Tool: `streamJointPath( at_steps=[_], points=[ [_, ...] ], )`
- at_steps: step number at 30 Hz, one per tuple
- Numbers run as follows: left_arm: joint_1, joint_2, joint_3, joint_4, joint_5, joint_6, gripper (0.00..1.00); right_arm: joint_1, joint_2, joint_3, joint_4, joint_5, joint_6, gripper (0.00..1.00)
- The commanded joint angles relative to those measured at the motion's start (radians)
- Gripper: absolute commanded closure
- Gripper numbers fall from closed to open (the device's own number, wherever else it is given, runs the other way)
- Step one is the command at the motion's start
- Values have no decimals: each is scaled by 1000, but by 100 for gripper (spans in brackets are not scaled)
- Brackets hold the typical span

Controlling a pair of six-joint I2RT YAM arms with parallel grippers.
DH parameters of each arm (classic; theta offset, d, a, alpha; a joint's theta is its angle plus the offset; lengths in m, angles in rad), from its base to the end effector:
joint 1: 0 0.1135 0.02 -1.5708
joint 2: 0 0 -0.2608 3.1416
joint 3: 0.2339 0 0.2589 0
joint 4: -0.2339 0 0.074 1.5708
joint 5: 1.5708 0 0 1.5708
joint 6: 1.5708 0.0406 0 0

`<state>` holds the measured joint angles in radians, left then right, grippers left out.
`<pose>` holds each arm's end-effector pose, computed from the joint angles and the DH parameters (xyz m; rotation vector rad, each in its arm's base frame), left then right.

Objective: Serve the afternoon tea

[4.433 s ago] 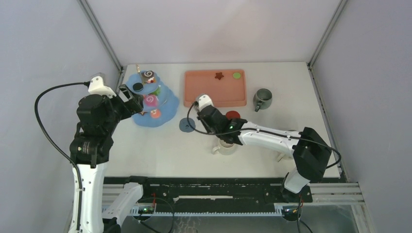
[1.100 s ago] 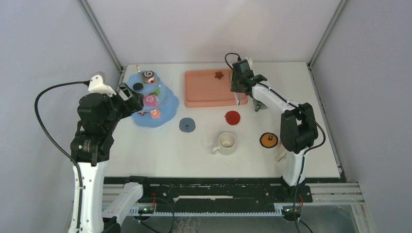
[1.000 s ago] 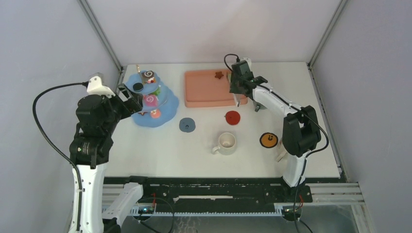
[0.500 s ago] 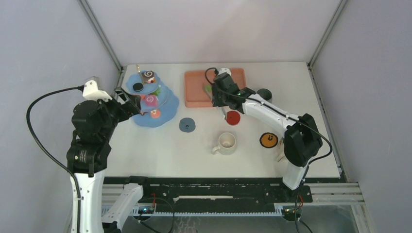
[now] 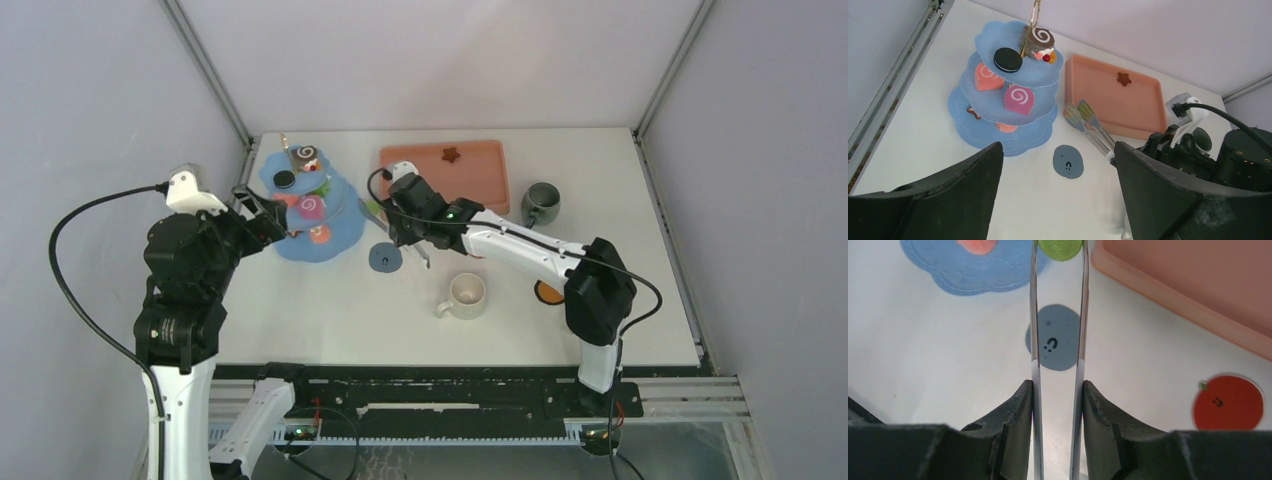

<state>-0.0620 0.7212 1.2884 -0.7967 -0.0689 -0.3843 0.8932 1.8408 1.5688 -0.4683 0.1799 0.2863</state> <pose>0.1158 -0.0044 0.4456 -0.3386 1.7751 -0.2564 0.2767 0.3323 0.2781 -0.6071 2.2488 0.3962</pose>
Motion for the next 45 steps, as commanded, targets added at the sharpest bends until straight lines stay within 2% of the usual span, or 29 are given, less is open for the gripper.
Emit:
streamJointPath(
  at_steps=[1,15,21,29,45],
  points=[
    [10,-11,-19,13,-13,9,14,35,39,95,35,-13,-31,68],
    [10,-8,-24,17,-2,6,14,77,234,269,-5,-20,-48,68],
    [11,-8,-24,18,-6,10,14,78,293,322,-14,-18,-41,62],
    [10,3,-29,27,7,8,14,80,314,356,-33,-27,-43,54],
    [10,1,-31,26,2,12,14,86,293,366,-49,-30,-45,50]
  ],
)
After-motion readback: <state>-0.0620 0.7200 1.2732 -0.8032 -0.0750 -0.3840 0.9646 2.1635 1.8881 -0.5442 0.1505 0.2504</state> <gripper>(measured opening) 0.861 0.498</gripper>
